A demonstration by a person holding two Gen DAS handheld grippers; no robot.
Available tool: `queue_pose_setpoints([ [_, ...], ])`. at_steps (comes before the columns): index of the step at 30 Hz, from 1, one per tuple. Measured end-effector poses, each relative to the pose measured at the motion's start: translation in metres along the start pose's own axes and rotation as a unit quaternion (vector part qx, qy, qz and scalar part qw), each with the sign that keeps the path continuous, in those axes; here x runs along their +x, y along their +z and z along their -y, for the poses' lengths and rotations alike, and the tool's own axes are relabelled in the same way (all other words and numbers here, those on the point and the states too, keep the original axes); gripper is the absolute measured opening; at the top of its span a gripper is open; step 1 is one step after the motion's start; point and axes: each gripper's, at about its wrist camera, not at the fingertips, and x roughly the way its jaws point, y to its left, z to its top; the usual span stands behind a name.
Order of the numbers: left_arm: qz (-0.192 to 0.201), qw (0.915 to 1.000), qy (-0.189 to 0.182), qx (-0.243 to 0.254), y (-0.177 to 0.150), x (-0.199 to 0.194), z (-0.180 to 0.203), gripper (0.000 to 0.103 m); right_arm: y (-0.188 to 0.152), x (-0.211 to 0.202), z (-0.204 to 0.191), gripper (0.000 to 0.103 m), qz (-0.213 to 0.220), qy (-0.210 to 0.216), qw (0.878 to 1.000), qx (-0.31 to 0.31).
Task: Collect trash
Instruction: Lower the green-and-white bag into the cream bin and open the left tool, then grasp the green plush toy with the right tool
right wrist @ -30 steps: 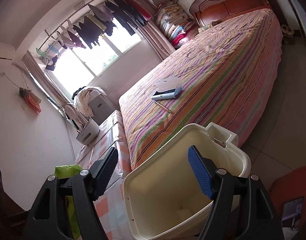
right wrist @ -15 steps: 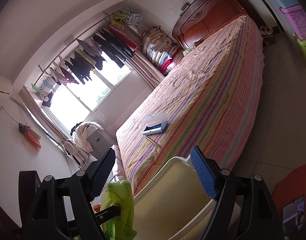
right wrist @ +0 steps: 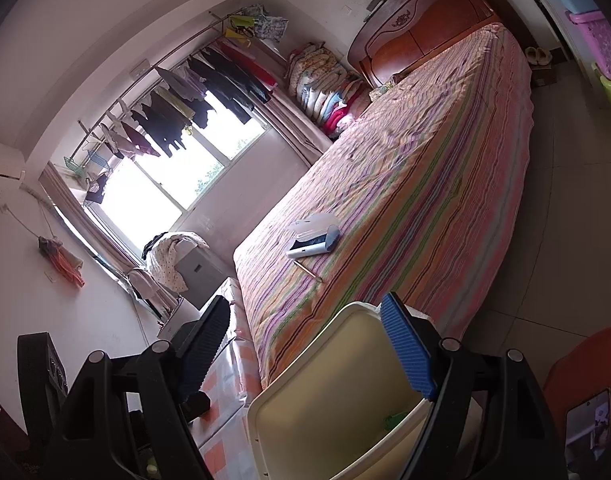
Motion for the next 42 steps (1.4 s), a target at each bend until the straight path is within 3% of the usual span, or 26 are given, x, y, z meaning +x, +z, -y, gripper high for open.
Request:
queue_pose_setpoints([
  [10, 0.042, 0.9944, 0.044, -0.087, -0.03, -0.059, -0.078, 0.076, -0.021, 0.012, -0.037, 0.076, -0.035, 0.017, 0.997, -0.062],
  [16, 0.077, 0.9855, 0.101, -0.113, -0.05, -0.098, -0.123, 0.076, -0.042, 0.021, -0.068, 0.076, -0.065, 0.036, 0.991, -0.115],
  [21, 0.098, 0.9735, 0.141, -0.151, -0.072, -0.135, -0.162, 0.077, -0.062, 0.031, -0.101, 0.076, -0.099, 0.076, 0.979, -0.164],
  [29, 0.136, 0.9498, 0.199, -0.199, -0.095, -0.184, -0.237, 0.083, -0.103, 0.044, -0.167, 0.082, -0.147, 0.15, 0.942, -0.262],
  [37, 0.151, 0.9394, 0.205, -0.229, -0.088, -0.194, -0.31, 0.084, -0.156, 0.065, -0.227, 0.083, -0.207, 0.205, 0.903, -0.317],
  [42, 0.13, 0.9382, 0.179, -0.266, -0.095, -0.184, -0.344, 0.084, -0.19, 0.082, -0.256, 0.083, -0.246, 0.232, 0.876, -0.343],
])
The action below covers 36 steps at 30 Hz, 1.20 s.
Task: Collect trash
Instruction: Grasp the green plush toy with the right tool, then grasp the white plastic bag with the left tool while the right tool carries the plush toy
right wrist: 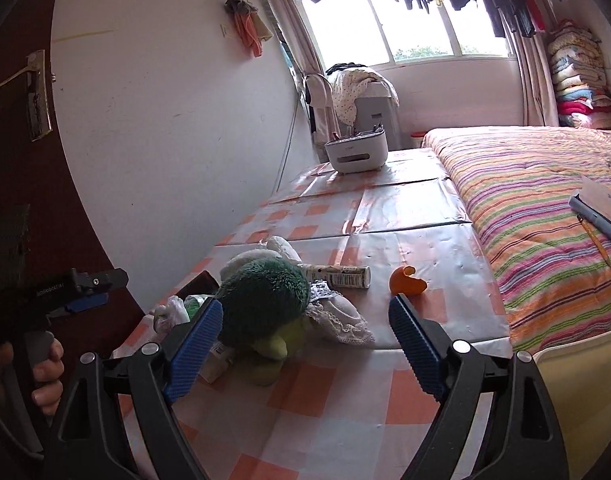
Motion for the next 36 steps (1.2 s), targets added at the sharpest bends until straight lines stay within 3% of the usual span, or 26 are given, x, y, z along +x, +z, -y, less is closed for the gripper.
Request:
queue_pose_setpoints([
  [6, -0.031, 0.9985, -0.026, -0.036, 0.005, 0.023, -0.012, 0.084, 0.009, 0.045, -0.019, 0.083, -0.038, 0.021, 0.999, -0.011],
  [14, -0.066, 0.9963, -0.012, -0.052, 0.0, 0.058, -0.021, 0.084, 0.017, 0.105, -0.022, 0.083, -0.09, 0.01, 0.996, -0.007],
  [22, -0.082, 0.9947, 0.002, -0.061, -0.004, 0.074, -0.029, 0.084, 0.016, 0.133, -0.02, 0.083, -0.128, 0.061, 0.99, 0.021],
  [24, -0.085, 0.9942, 0.003, -0.067, -0.005, 0.076, -0.032, 0.084, 0.013, 0.134, -0.02, 0.081, -0.132, 0.066, 0.989, 0.021],
  [29, -0.1, 0.9926, 0.008, -0.068, -0.009, 0.086, -0.035, 0.084, 0.015, 0.123, -0.023, 0.062, -0.128, 0.068, 0.989, 0.002],
  [35, -0.108, 0.9921, 0.021, -0.062, -0.011, 0.095, -0.032, 0.082, 0.023, 0.086, -0.016, 0.061, -0.081, 0.075, 0.994, 0.017],
  [36, -0.107, 0.9923, 0.023, -0.058, -0.011, 0.095, -0.031, 0.076, 0.024, 0.078, -0.015, 0.061, -0.071, 0.073, 0.995, 0.018],
])
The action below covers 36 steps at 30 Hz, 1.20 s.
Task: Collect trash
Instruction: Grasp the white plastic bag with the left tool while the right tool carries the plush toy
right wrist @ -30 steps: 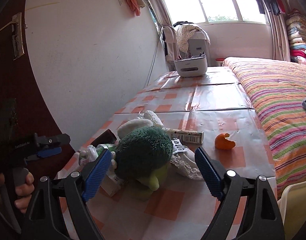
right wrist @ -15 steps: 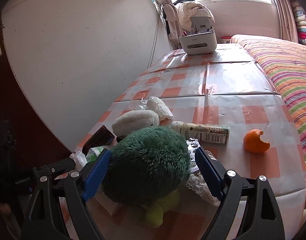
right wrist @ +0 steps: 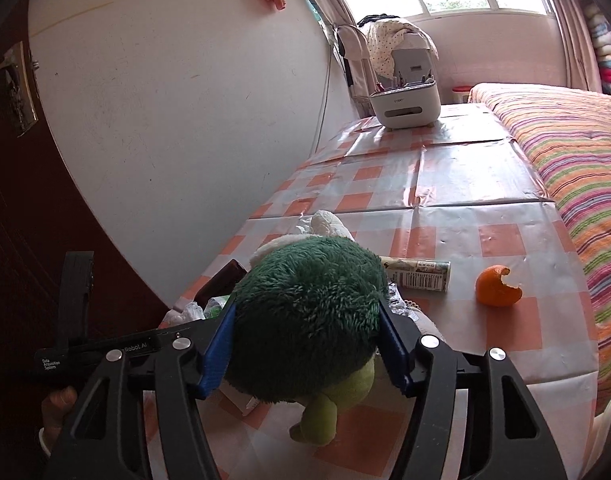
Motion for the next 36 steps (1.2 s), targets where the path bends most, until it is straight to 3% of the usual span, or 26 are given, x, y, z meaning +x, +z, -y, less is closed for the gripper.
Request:
queue_pose_setpoints([
  [3, -0.016, 0.9999, -0.003, 0.003, -0.001, 0.007, 0.001, 0.046, -0.002, -0.025, 0.001, 0.061, 0.029, -0.007, 1.0, -0.001],
  [9, 0.001, 1.0, -0.001, -0.001, -0.002, 0.004, 0.004, 0.039, -0.008, -0.059, 0.004, 0.061, 0.071, -0.027, 0.997, -0.006],
  [14, 0.036, 0.9991, 0.016, 0.013, -0.006, -0.012, 0.015, 0.035, -0.015, -0.074, 0.014, 0.061, 0.081, -0.039, 0.996, 0.005],
  [22, 0.101, 0.9939, 0.011, 0.041, -0.013, -0.051, 0.038, 0.034, -0.023, -0.1, 0.033, 0.061, 0.109, -0.064, 0.991, 0.036],
  [29, 0.124, 0.9892, -0.037, 0.068, -0.032, -0.076, 0.079, 0.034, -0.033, -0.136, 0.042, 0.061, 0.157, -0.091, 0.982, 0.049],
  [36, 0.107, 0.9838, -0.088, 0.114, -0.055, -0.075, 0.139, 0.034, -0.05, -0.167, 0.066, 0.061, 0.176, -0.102, 0.974, 0.094],
])
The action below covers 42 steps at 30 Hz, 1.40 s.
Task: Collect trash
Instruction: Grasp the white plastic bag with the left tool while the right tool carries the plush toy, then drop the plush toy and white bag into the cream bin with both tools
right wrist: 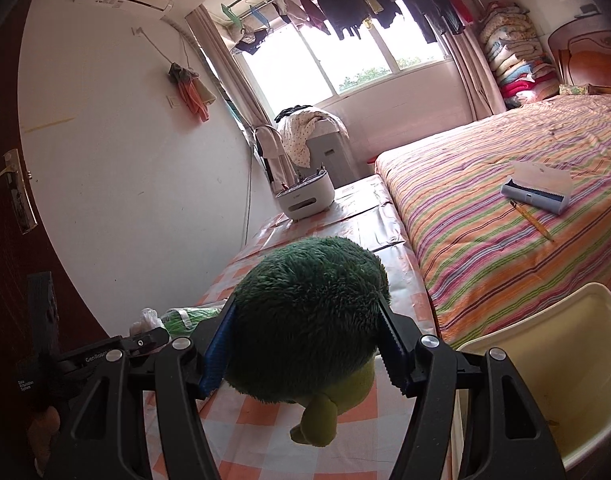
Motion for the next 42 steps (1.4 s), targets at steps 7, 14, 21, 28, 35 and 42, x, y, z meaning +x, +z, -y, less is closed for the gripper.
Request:
queue_pose_setpoints([
  [7, -0.01, 0.998, -0.047, 0.04, -0.008, 0.008, 0.055, 0.034, -0.001, -0.028, 0.03, 0.061, 0.025, -0.027, 0.999, 0.022],
  [14, -0.028, 0.9948, -0.076, 0.063, -0.017, 0.018, 0.09, 0.034, -0.002, -0.047, 0.055, 0.061, 0.034, -0.053, 0.997, 0.039],
  [21, -0.041, 0.9907, -0.103, 0.08, -0.023, 0.024, 0.115, 0.034, -0.003, -0.063, 0.073, 0.061, 0.047, -0.095, 0.994, 0.035],
  [28, -0.045, 0.9863, -0.125, 0.097, -0.028, 0.022, 0.134, 0.034, -0.006, -0.074, 0.087, 0.061, 0.052, -0.138, 0.989, 0.031],
  [35, -0.053, 0.9827, -0.14, 0.109, -0.034, 0.02, 0.145, 0.035, -0.005, -0.078, 0.098, 0.061, 0.056, -0.176, 0.982, 0.038],
  [42, -0.054, 0.9812, -0.146, 0.114, -0.036, 0.018, 0.151, 0.035, -0.005, -0.078, 0.103, 0.063, 0.058, -0.189, 0.979, 0.045],
])
